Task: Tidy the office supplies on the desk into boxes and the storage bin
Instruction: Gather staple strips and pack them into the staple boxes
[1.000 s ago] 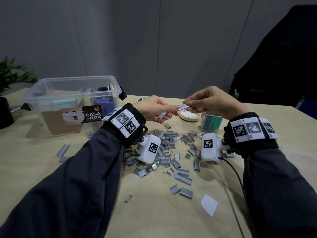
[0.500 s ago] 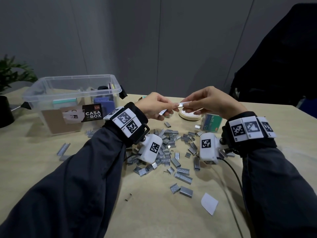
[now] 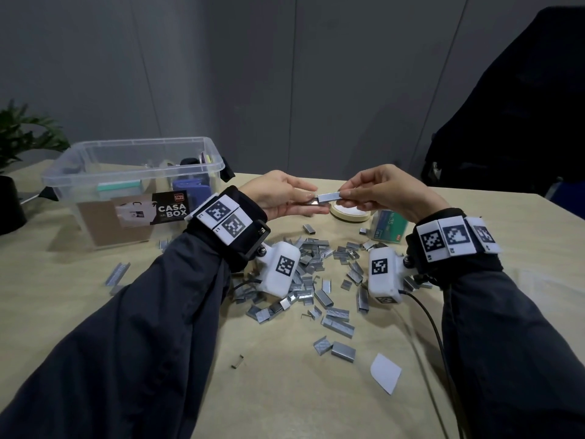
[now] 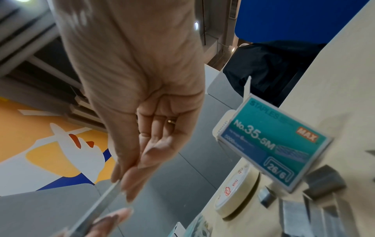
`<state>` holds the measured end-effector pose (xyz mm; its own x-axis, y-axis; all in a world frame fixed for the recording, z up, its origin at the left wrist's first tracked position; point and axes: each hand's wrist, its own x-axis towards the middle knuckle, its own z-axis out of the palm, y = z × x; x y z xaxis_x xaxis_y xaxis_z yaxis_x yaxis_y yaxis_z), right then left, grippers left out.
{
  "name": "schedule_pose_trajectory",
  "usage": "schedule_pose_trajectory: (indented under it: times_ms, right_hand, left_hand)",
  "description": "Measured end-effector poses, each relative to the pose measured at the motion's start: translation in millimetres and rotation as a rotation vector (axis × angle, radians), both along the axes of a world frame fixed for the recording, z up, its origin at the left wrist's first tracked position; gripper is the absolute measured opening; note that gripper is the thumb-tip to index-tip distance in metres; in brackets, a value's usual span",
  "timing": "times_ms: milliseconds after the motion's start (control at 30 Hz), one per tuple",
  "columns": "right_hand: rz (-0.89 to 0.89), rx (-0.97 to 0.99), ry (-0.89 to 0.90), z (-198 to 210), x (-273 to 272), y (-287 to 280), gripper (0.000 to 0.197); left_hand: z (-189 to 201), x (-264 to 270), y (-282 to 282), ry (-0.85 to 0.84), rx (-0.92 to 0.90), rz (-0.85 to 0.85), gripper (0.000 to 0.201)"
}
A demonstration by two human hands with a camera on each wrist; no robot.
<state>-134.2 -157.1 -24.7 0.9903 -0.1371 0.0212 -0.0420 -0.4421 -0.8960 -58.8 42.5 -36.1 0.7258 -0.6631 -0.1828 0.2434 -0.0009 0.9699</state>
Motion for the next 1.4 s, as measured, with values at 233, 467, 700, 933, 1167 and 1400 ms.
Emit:
schedule_pose_trajectory:
  times_ms: [233, 467, 700, 933, 1167, 1400]
  right_hand:
    - [-0.045, 0.027, -0.037, -5, 3, 4, 0.011]
    - [-0.032, 0.006, -0.068, -4, 2, 5, 0.018]
    - [-0.025, -0.112, -0.119, -1, 0, 5, 0.014]
    - [-0.020, -0.205, -0.139, 2, 1, 7, 0.018]
    - [0.014, -0.332, -0.166, 6, -2, 12, 0.021]
    - [-0.038, -0.341, -0.272, 3, 2, 13, 0.022]
  left_hand:
    - [3, -3, -5, 0.051, -0.117, 0.084, 0.035]
    - [7, -4, -3, 0.128, -0.199, 0.197, 0.036]
    - [1, 1, -3, 0.008, -0.244, 0.339, 0.049]
    - [0, -3, -3, -0.084, -0.207, 0.320, 0.060]
    - [0, -3, -5, 0.012, -0.265, 0.348, 0.062]
    - [1, 0, -5, 0.053, -0.281, 0.344, 0.059]
